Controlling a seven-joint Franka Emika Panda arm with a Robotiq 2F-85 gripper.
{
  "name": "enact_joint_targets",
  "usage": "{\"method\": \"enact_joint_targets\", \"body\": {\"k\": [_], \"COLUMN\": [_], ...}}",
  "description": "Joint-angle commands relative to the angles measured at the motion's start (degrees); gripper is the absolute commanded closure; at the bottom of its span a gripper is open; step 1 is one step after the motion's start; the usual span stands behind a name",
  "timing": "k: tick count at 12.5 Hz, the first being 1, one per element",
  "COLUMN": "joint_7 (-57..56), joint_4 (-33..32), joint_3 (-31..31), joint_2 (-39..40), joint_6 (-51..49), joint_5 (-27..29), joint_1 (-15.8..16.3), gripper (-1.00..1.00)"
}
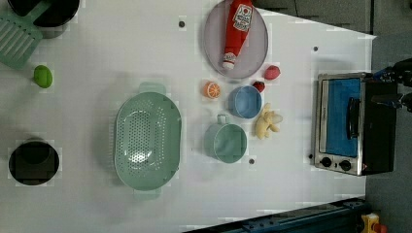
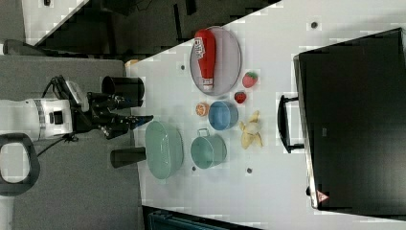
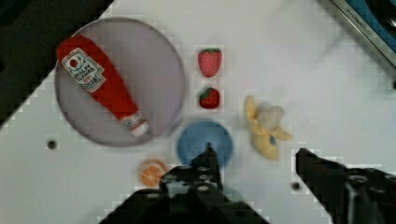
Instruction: Pick banana from table and place on oven.
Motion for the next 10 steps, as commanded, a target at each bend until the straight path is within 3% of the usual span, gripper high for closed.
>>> {"method": "enact_joint_targets", "body": {"k": [1, 3, 6, 10], "joint_7": [-0.67, -0.67, -0.67, -0.70], "joint_4": [-14.91, -14.95, -16.01, -21.56], "joint_3": [-2.08, -2.13, -2.10, -2.01], "joint_2": [-24.06, -24.03, -22.43, -16.20], "joint_6": [-7.67, -7.66, -5.85, 4.62], "joint_5": [-1.06, -1.06, -1.06, -1.06], "joint_1": [-1.52, -1.53, -1.52, -1.45], "gripper": [-0.59, -1.00, -1.00, -1.00]}}
